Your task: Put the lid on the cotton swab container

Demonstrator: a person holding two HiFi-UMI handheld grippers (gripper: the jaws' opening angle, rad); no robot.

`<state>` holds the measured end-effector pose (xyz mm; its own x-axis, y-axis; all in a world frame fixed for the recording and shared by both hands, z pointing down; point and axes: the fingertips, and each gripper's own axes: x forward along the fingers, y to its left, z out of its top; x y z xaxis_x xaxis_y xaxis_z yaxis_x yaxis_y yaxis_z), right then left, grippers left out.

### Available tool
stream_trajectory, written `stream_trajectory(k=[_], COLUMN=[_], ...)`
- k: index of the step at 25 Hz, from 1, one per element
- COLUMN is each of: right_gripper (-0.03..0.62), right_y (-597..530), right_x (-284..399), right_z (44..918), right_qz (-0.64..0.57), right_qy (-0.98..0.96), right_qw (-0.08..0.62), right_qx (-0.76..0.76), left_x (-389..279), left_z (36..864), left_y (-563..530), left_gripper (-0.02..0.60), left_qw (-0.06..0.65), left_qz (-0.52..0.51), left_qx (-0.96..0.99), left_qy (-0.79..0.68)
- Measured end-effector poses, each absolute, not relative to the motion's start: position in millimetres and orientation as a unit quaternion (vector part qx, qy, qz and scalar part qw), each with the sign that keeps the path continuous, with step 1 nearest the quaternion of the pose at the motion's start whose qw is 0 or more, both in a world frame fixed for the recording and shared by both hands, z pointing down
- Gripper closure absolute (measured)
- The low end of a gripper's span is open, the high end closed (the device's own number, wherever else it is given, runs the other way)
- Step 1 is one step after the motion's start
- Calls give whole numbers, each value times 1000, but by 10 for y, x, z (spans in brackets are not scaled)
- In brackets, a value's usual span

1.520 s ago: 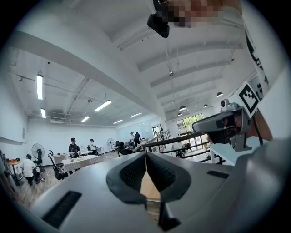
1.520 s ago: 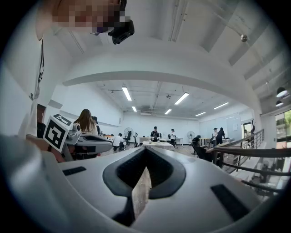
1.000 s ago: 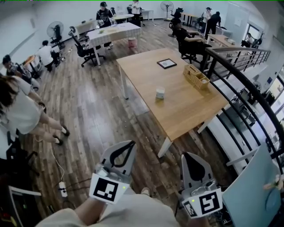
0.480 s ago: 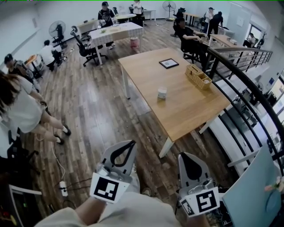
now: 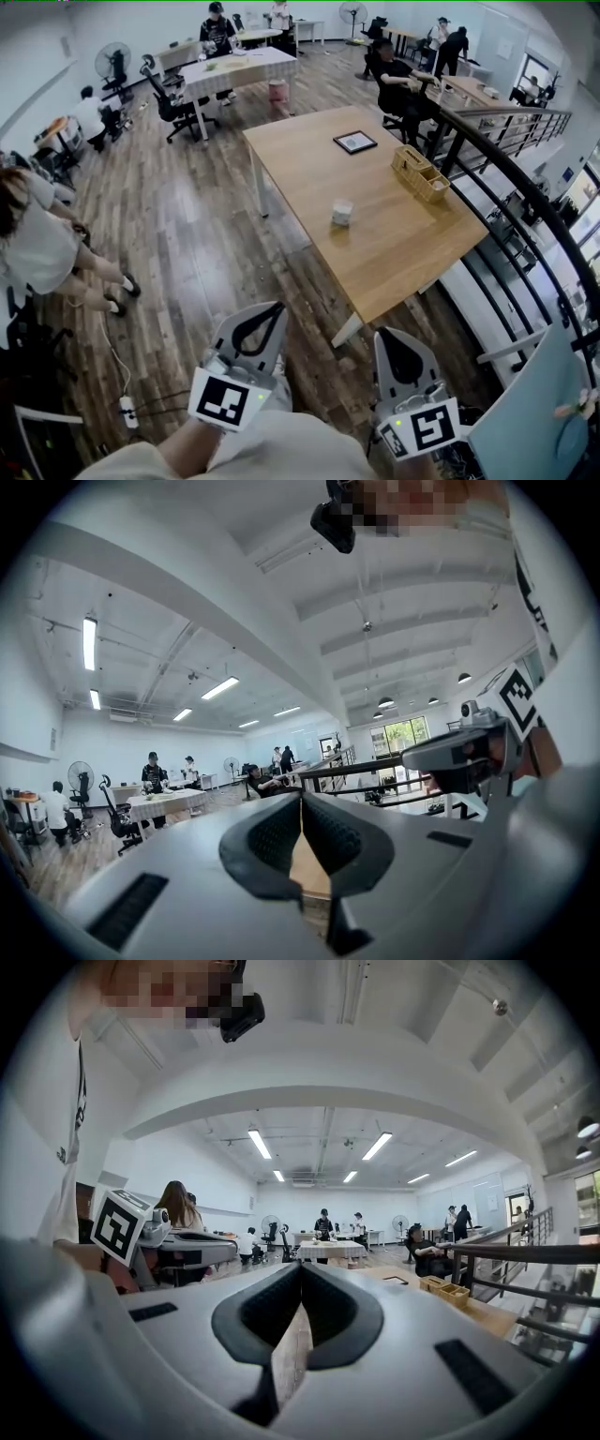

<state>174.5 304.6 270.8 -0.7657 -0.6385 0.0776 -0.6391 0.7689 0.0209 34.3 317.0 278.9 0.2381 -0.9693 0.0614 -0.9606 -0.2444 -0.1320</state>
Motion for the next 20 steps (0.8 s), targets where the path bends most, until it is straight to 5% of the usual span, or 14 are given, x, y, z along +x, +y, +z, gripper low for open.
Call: stream_trajectory(k=[20], right_gripper=[568], right_y=[985], right_x=[279], right_z=[2767], right_qz=[10], right_qy=[-912], right_qw=[57], right_qx=[407], left_x=[-1092], left_z=[2904], left_y=[986], left_gripper=[555], left_qw=[33], left_qz=[-71], left_qx=[-834], left_qy=[547])
